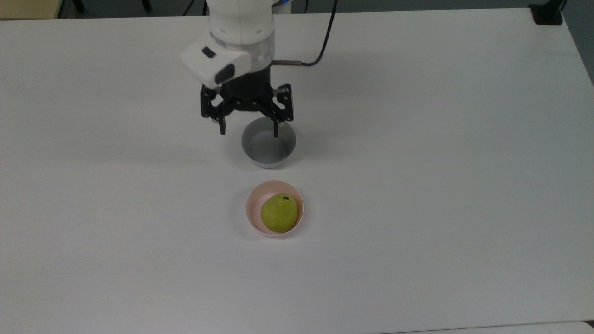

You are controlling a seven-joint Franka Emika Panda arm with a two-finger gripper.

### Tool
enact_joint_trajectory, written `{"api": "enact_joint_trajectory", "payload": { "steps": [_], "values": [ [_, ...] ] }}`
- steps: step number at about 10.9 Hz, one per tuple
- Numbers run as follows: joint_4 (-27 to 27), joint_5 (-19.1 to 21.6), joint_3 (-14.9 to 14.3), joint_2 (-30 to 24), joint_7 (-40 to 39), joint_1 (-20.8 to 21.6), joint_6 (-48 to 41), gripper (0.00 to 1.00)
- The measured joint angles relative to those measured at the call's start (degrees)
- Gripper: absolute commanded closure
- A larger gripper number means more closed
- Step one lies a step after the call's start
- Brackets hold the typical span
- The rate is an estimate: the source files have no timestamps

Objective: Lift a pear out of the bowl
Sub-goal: 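Move the open gripper toward the pink bowl holding the pear, then lower the gripper into the pink bowl around the yellow-green pear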

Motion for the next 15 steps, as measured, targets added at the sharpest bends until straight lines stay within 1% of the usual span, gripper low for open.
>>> {"api": "enact_joint_trajectory", "payload": {
  "steps": [2, 3, 5, 8, 12, 15],
  "values": [
    [0.52, -0.01, 0.04, 3.03, 0.0, 1.21, 4.44, 0.0],
    [1.64, -0.01, 0.04, 5.02, 0.0, 1.61, 5.63, 0.0],
    [4.1, -0.03, 0.05, 9.58, 0.0, 2.13, 9.35, 0.0],
    [5.24, -0.1, 0.05, 14.26, 0.0, 2.5, 16.07, 0.0],
    [5.46, -0.3, 0.05, 16.98, 0.0, 2.51, 19.18, 0.01],
    [5.55, -0.32, 0.05, 17.84, 0.0, 2.56, 20.61, 0.07]
  ]
}}
